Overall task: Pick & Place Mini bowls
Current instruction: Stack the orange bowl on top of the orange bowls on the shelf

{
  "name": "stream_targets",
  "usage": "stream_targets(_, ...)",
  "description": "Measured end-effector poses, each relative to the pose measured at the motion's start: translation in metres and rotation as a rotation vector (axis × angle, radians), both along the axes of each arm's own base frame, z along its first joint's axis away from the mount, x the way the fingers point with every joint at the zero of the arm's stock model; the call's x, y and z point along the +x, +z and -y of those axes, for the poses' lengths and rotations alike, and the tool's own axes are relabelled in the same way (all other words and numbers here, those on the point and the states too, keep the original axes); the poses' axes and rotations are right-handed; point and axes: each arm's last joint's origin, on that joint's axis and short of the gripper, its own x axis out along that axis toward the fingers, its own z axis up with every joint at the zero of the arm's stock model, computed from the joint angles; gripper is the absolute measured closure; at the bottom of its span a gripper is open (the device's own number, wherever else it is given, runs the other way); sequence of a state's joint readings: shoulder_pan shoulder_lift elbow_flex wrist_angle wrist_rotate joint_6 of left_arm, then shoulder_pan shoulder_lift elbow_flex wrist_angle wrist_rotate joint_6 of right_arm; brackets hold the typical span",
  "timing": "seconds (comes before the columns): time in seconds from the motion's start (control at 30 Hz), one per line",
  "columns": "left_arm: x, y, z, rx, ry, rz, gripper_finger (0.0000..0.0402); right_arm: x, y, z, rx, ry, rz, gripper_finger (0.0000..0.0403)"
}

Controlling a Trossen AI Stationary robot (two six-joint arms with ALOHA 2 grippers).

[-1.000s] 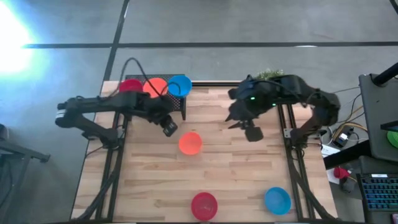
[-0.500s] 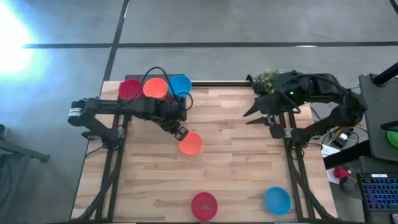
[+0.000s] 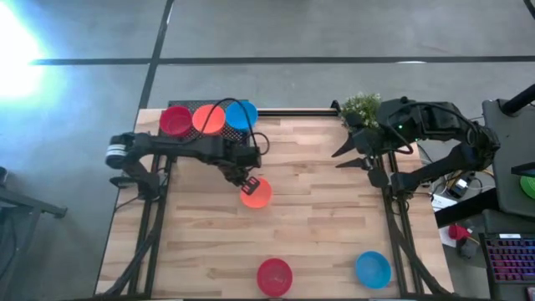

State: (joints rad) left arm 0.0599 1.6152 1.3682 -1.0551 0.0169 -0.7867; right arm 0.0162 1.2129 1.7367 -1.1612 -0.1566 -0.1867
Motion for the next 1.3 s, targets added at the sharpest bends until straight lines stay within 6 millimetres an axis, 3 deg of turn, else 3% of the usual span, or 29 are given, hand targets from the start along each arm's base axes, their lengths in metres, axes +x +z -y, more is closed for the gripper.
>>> stream_targets(0.83, 0.008, -0.013, -0.008, -0.007, -0.030, -0.028, 0.0401, 0.000, 0.000, 0.000, -0.020, 0.013, 0.003, 0.0291)
stream_targets(1.3, 0.006, -0.020, -0.008, -0.093, 0.061, -0.050, 0.0401, 0.000, 0.000, 0.000, -0.023, 0.015, 0.004, 0.0296)
